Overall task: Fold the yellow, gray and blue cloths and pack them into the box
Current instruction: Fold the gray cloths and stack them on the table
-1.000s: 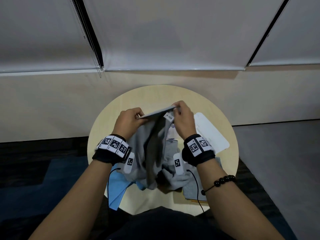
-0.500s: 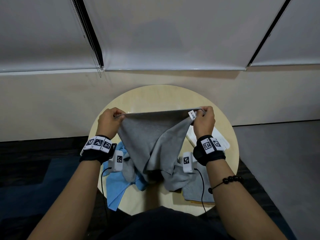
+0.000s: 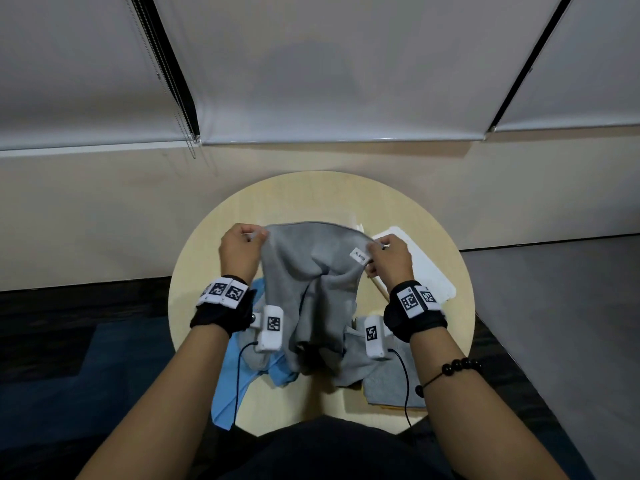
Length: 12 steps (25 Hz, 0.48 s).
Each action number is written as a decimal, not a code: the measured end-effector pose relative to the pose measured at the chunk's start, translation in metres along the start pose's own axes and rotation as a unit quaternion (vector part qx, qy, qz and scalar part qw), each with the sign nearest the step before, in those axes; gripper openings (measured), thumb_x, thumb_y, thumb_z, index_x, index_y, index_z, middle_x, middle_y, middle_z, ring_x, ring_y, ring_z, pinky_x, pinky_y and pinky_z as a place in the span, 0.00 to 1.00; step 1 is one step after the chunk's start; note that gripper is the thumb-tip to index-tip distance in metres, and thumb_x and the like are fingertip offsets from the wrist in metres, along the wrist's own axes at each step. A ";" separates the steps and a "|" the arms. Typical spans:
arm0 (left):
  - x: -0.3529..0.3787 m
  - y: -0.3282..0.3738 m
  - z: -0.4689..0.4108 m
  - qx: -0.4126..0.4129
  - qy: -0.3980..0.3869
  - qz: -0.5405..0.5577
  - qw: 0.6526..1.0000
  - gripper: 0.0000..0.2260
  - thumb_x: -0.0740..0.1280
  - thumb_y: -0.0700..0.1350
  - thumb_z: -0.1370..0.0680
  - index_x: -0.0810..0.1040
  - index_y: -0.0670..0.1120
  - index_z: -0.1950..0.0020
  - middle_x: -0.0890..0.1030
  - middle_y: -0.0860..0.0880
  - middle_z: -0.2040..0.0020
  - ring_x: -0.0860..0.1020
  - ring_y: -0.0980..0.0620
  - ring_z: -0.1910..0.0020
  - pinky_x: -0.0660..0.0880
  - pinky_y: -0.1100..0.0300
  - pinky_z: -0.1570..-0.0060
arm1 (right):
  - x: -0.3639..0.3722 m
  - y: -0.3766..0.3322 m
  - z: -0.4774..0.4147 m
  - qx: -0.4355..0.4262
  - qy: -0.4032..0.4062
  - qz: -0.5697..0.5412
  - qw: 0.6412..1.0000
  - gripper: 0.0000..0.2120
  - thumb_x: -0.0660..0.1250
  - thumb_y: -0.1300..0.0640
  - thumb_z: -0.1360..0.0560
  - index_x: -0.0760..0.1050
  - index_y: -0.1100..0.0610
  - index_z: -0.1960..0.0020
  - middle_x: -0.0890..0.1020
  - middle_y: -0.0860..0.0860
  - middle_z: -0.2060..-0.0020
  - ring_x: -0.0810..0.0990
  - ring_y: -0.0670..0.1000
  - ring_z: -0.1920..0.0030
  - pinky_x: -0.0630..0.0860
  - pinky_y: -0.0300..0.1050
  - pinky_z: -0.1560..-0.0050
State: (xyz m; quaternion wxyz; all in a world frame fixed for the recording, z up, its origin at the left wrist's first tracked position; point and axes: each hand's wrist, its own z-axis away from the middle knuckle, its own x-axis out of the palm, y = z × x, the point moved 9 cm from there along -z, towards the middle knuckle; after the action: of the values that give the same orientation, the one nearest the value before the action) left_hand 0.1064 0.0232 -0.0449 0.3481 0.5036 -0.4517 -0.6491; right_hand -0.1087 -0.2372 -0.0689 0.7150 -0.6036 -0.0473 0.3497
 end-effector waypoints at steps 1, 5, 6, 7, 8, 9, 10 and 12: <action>0.018 0.007 0.010 0.010 -0.041 0.025 0.999 0.05 0.70 0.40 0.22 0.81 0.40 0.48 0.84 0.42 0.52 0.82 0.41 0.51 0.80 0.48 0.50 | 0.011 -0.001 0.003 0.002 -0.034 0.001 0.999 0.04 0.63 0.62 0.23 0.75 0.61 0.51 0.82 0.57 0.69 0.79 0.50 0.76 0.74 0.40 0.76; 0.074 0.030 0.052 0.066 -0.143 0.024 0.987 0.04 0.66 0.39 0.19 0.75 0.44 0.45 0.84 0.45 0.53 0.83 0.48 0.54 0.78 0.54 0.52 | 0.046 -0.012 0.014 0.003 -0.132 -0.025 0.991 0.05 0.61 0.63 0.20 0.75 0.59 0.53 0.84 0.54 0.71 0.84 0.55 0.70 0.79 0.44 0.69; 0.079 0.033 0.059 0.078 -0.139 0.011 0.987 0.04 0.66 0.42 0.19 0.74 0.46 0.46 0.84 0.48 0.55 0.82 0.53 0.58 0.76 0.60 0.56 | 0.050 -0.014 0.016 0.001 -0.139 -0.031 0.990 0.05 0.62 0.63 0.20 0.75 0.58 0.54 0.84 0.54 0.71 0.85 0.56 0.68 0.81 0.46 0.66; 0.081 0.035 0.065 0.093 -0.127 -0.008 0.987 0.04 0.66 0.43 0.19 0.73 0.46 0.47 0.84 0.51 0.59 0.79 0.57 0.64 0.73 0.64 0.62 | 0.053 -0.016 0.018 -0.002 -0.142 -0.033 0.989 0.06 0.63 0.62 0.20 0.75 0.58 0.55 0.84 0.54 0.70 0.85 0.56 0.67 0.83 0.49 0.63; 0.083 0.038 0.069 0.111 -0.115 -0.028 0.987 0.04 0.67 0.44 0.19 0.72 0.46 0.48 0.83 0.53 0.62 0.76 0.59 0.68 0.70 0.66 0.66 | 0.054 -0.017 0.020 -0.004 -0.143 -0.033 0.989 0.06 0.64 0.61 0.20 0.76 0.58 0.56 0.83 0.54 0.69 0.84 0.56 0.67 0.83 0.51 0.60; 0.084 0.040 0.072 0.128 -0.105 -0.048 0.985 0.05 0.67 0.43 0.19 0.72 0.46 0.48 0.82 0.54 0.64 0.74 0.60 0.70 0.68 0.68 0.69 | 0.055 -0.017 0.022 -0.005 -0.146 -0.031 0.989 0.06 0.65 0.61 0.20 0.76 0.59 0.55 0.83 0.54 0.68 0.83 0.55 0.66 0.83 0.53 0.57; 0.084 0.042 0.074 0.140 -0.097 -0.063 0.983 0.05 0.67 0.43 0.19 0.71 0.46 0.49 0.81 0.53 0.65 0.74 0.61 0.70 0.67 0.68 0.69 | 0.056 -0.017 0.024 -0.003 -0.151 -0.030 0.988 0.06 0.65 0.60 0.19 0.77 0.60 0.53 0.82 0.55 0.67 0.83 0.54 0.66 0.83 0.53 0.55; 0.084 0.042 0.075 0.143 -0.084 -0.078 0.983 0.06 0.68 0.44 0.20 0.71 0.48 0.50 0.82 0.52 0.62 0.75 0.61 0.68 0.66 0.69 0.68 | 0.057 -0.018 0.028 0.008 -0.167 -0.036 0.985 0.07 0.64 0.61 0.19 0.78 0.65 0.47 0.81 0.56 0.64 0.82 0.54 0.65 0.83 0.51 0.55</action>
State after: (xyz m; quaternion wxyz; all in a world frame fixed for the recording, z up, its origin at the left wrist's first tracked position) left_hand 0.0123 -0.0498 -0.0275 0.1819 0.5252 -0.5268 -0.6431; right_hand -0.0716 -0.1821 -0.0653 0.7140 -0.5287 -0.1845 0.4202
